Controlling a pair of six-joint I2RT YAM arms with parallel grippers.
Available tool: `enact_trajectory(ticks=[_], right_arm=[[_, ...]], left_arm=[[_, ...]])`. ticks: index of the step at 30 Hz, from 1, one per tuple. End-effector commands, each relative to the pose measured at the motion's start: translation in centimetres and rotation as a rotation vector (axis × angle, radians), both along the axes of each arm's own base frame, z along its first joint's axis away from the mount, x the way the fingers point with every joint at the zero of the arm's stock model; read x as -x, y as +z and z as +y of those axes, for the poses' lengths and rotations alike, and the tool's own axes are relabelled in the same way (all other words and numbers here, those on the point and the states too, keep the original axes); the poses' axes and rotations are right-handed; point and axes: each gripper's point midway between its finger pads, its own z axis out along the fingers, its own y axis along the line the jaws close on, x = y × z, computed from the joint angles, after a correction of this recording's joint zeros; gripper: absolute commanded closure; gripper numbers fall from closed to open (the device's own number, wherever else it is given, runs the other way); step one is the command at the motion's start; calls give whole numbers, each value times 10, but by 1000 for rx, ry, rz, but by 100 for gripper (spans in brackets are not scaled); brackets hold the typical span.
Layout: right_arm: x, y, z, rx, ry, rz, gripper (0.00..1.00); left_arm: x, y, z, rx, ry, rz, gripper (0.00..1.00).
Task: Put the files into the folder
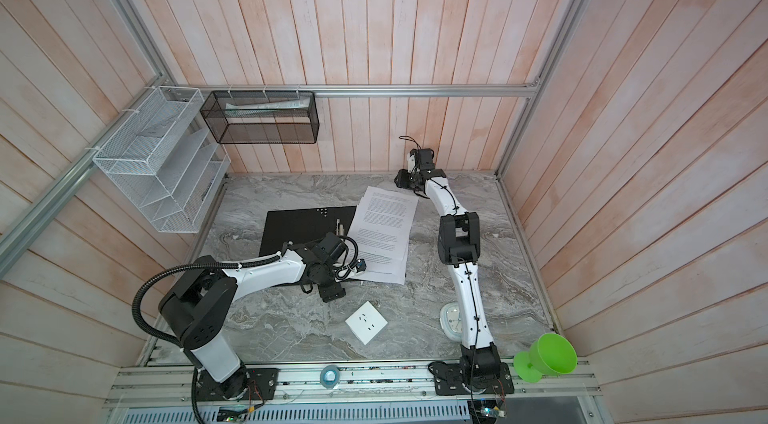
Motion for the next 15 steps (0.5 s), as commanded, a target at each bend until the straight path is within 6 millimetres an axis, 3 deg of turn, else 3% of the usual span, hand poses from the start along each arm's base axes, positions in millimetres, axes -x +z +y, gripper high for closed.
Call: enact_trajectory(ticks=[1, 7, 15], right_arm=[[-3, -23, 4, -18, 8, 26, 51], [2, -39, 14, -68, 41, 62, 52], [40, -68, 29, -79, 125, 230, 56]], left_arm=[[-9, -2, -8, 2, -12, -31, 22], [-14, 1, -19, 37, 9, -22, 22], [-18, -4, -19, 35, 23, -36, 22]])
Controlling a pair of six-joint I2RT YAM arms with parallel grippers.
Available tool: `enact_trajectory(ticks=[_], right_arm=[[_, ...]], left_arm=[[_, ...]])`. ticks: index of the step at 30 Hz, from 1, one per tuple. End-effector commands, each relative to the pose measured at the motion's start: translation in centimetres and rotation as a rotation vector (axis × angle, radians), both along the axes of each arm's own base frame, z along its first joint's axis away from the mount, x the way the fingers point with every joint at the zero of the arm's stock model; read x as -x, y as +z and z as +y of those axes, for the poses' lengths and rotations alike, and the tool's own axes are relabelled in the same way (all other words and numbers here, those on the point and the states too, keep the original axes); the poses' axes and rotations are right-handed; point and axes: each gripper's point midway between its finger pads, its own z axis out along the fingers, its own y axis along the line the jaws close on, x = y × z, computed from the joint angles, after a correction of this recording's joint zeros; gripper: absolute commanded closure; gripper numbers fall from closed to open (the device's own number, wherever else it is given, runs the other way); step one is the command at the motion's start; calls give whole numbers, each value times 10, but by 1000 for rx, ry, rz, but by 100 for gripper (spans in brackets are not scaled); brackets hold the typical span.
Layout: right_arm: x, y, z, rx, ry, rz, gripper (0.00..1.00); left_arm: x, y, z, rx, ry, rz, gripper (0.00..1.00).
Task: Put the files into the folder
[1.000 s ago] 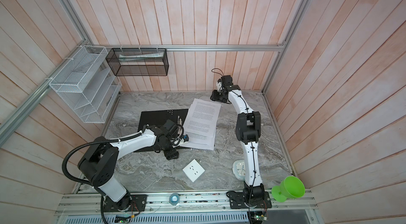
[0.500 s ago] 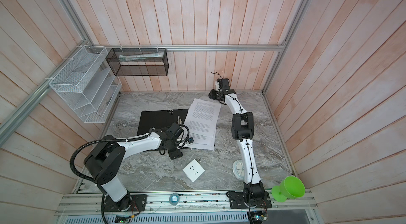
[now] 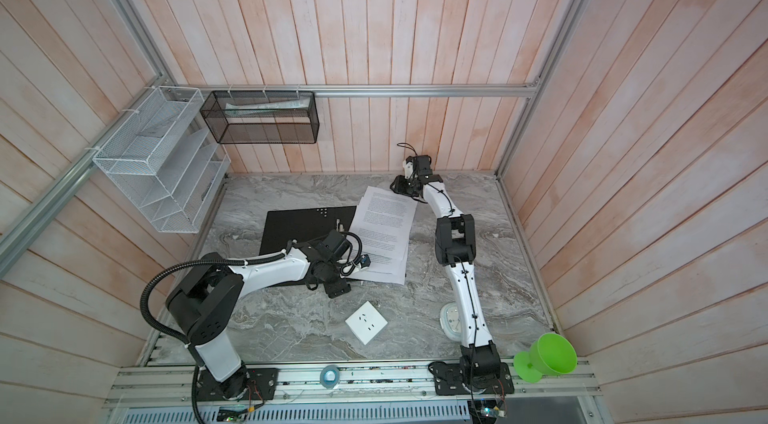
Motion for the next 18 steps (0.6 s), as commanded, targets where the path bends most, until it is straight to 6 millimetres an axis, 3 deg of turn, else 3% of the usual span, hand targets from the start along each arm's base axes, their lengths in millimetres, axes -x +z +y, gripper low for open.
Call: enact_trajectory(ticks=[1, 18], right_arm=[[36, -42, 9, 21, 67, 170, 56], [82, -12, 34, -39, 272, 248, 62]], left_arm=[[-4, -5, -4, 2, 9, -8, 22], [-7, -7, -5, 2, 31, -8, 22]])
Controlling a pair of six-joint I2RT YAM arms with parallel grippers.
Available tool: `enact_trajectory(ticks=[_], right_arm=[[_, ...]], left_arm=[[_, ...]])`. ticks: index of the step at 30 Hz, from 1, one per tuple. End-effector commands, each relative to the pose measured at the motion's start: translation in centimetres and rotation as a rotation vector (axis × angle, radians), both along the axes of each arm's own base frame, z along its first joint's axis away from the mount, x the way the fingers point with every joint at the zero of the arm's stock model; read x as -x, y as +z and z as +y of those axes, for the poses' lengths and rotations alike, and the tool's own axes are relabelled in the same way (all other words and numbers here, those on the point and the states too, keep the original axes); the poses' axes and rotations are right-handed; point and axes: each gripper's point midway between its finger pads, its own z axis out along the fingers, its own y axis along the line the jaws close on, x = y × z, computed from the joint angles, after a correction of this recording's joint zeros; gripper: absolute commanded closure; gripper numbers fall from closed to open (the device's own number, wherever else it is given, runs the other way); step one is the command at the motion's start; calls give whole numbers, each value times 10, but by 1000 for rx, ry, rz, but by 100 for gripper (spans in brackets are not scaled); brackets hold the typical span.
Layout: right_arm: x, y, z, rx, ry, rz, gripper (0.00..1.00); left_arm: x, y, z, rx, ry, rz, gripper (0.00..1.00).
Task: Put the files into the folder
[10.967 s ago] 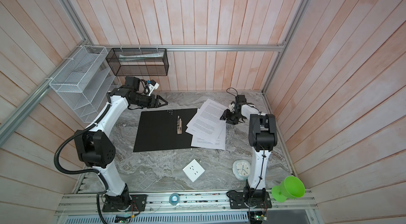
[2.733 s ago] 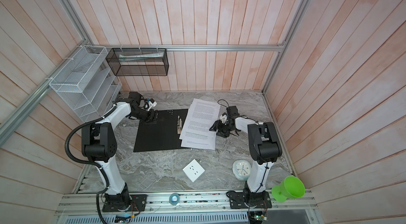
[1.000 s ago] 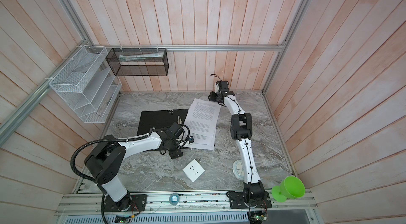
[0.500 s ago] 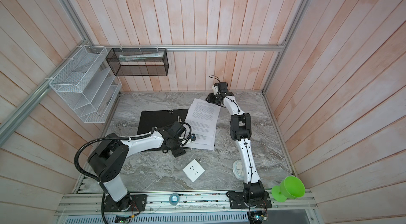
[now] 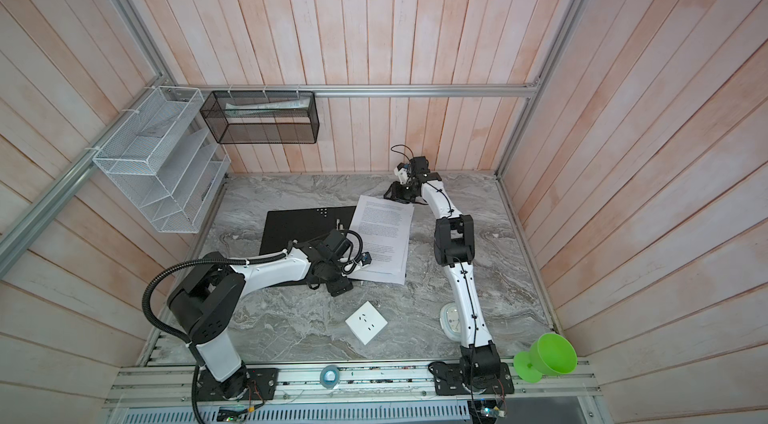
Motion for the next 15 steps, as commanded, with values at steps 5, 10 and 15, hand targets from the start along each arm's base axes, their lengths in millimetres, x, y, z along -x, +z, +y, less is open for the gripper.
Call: enact_trajectory(ticks=[5, 10, 15], right_arm=[[43, -6, 12, 49, 97, 108, 63], [43, 12, 21, 40, 110, 74, 63], [41, 28, 22, 50, 105, 40, 59]], left_arm=[[1, -6, 0, -17, 17, 20, 22], [2, -6, 1, -18, 19, 22, 22], [3, -5, 2, -19, 23, 23, 22]])
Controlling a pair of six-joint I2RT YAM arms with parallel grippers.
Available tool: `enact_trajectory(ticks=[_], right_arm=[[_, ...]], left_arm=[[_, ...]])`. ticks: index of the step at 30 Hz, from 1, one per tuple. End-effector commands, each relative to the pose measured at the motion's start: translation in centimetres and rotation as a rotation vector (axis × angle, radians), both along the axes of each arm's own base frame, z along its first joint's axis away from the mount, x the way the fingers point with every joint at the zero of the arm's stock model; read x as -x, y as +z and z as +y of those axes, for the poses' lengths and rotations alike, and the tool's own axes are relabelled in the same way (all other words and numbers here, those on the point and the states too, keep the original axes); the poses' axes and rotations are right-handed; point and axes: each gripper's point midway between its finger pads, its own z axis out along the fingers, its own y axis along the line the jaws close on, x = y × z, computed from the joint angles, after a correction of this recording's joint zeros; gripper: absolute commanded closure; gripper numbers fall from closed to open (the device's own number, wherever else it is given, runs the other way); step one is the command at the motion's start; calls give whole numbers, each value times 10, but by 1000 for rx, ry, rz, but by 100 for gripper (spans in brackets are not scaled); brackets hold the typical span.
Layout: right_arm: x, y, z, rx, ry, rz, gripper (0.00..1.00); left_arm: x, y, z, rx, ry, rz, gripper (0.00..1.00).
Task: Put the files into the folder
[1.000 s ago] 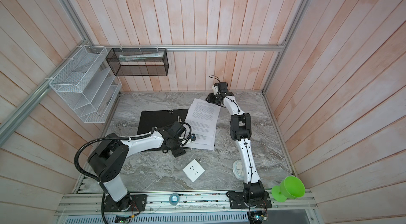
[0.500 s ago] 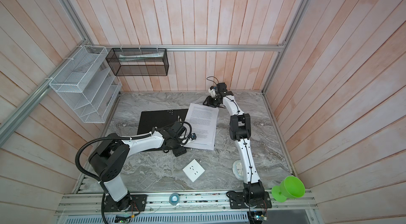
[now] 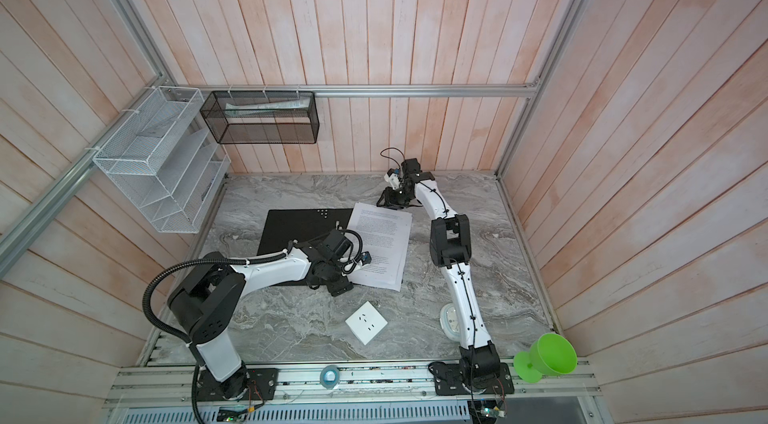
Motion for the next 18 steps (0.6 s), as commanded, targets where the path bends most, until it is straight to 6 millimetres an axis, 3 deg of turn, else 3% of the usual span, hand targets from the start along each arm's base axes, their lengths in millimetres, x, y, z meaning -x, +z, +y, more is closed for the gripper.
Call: enact_trajectory(ticks=[1, 3, 6, 9, 12, 15, 18], right_arm=[[3, 29, -3, 33, -2, -35, 58], [-9, 42, -15, 96, -60, -88, 54], [-29, 82, -48, 182, -215, -170, 50], [-27, 126, -74, 122, -329, -170, 49], [-10, 149, -92, 67, -394, -146, 48], [17, 149, -102, 31, -412, -80, 46], [49, 140, -111, -13, -441, -14, 45]], left_arm=[[3, -5, 2, -23, 7, 17, 22], [4, -6, 3, -25, 7, 19, 22], [6, -3, 4, -21, 3, 24, 22], [6, 10, 5, -9, -3, 0, 22], [14, 36, 1, 33, -33, 8, 22], [23, 69, -3, 100, -56, 5, 22], [16, 94, 1, 154, -19, -41, 22]])
